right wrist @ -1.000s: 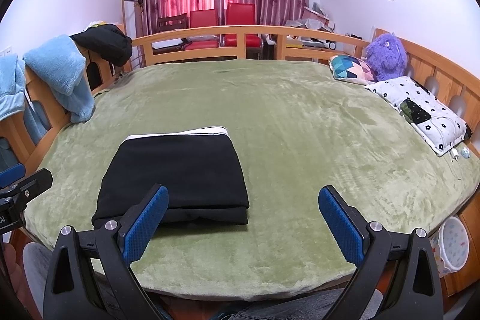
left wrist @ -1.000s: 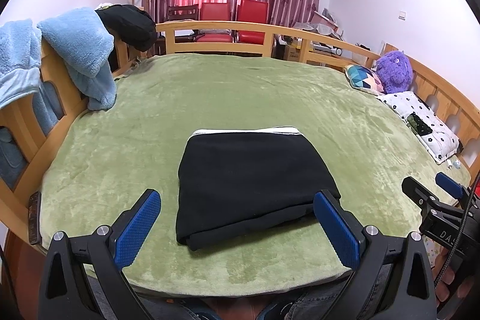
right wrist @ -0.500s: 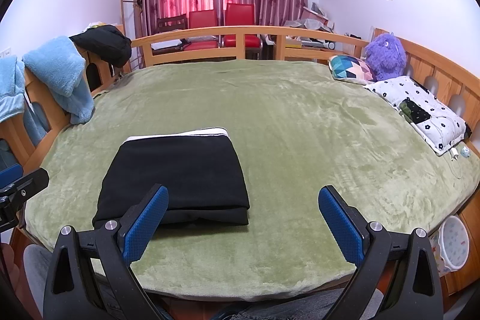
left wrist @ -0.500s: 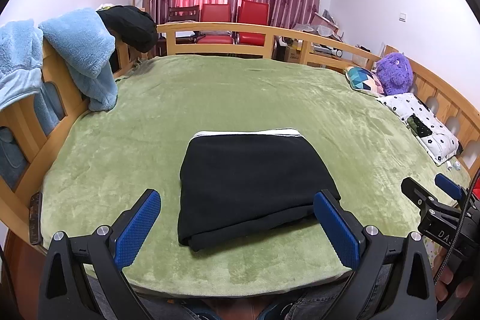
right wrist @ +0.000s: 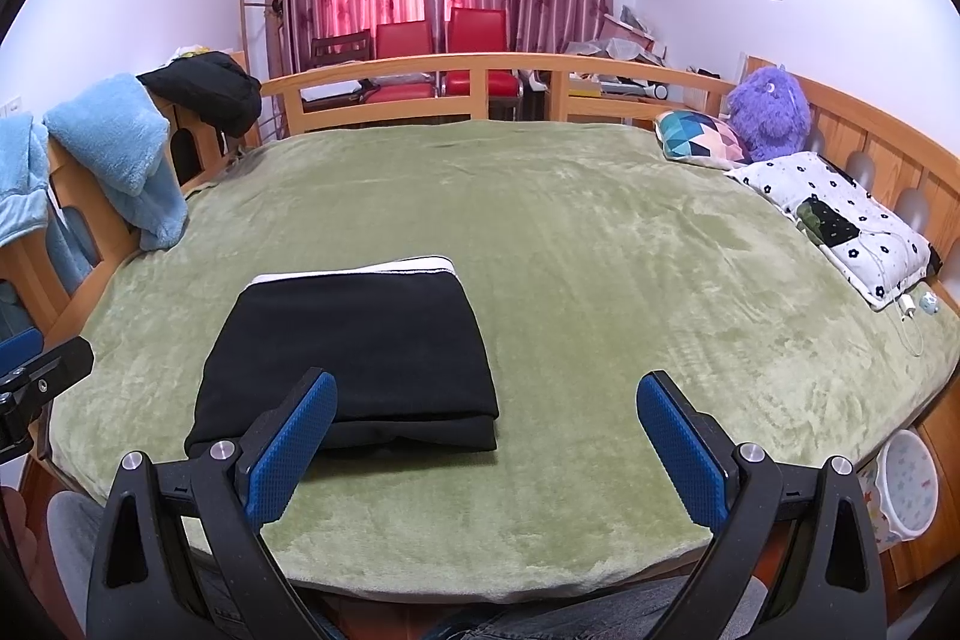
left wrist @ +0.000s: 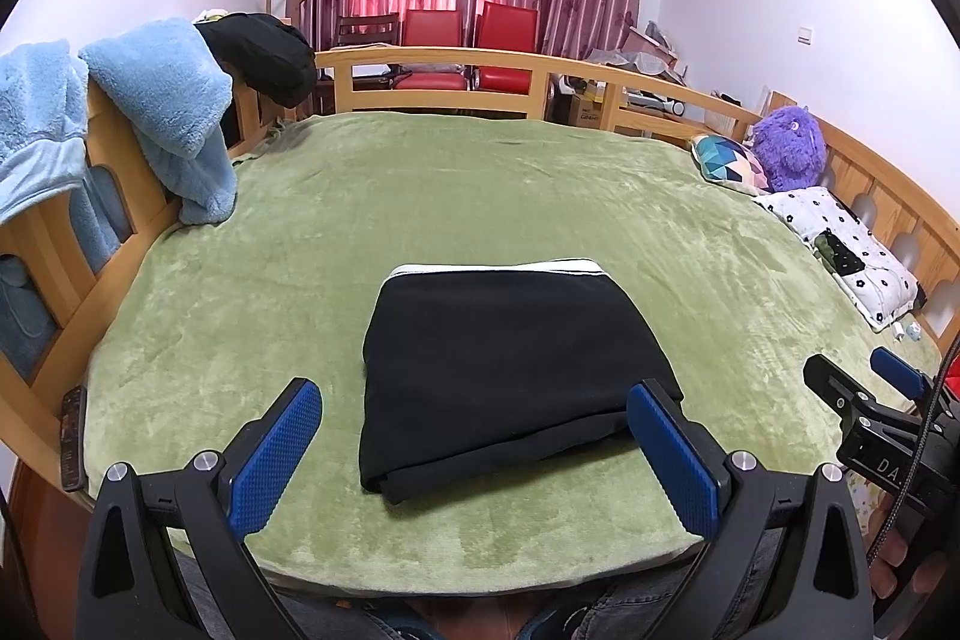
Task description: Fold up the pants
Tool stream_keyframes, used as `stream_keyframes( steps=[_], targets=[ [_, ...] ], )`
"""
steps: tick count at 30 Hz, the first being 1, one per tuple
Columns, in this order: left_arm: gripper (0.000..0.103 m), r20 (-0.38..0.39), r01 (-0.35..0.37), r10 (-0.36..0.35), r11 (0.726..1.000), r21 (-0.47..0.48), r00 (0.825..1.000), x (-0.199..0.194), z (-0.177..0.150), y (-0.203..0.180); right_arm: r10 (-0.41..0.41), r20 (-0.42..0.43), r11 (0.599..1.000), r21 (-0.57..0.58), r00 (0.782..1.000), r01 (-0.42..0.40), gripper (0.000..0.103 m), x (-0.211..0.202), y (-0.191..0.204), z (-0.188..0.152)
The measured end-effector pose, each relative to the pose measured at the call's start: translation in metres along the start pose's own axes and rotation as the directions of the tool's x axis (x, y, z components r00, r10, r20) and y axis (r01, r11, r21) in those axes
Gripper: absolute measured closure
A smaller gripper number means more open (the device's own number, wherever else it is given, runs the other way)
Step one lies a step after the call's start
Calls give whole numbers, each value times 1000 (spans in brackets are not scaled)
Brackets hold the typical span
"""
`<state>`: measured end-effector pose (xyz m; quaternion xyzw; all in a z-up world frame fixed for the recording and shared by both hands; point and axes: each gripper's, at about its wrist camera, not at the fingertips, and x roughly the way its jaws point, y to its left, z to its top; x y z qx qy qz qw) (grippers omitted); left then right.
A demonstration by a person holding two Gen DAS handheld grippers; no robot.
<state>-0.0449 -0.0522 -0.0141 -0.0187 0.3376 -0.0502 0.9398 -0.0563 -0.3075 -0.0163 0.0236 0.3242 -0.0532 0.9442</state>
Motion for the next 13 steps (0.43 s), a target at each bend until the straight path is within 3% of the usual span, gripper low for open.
stream_keyframes(
  steps=[13],
  targets=[
    [0,6,-4,4,1000,2,1000,-1,3,4,-9,-2,1000,8,1000,9,4,-3,4,2]
  ],
)
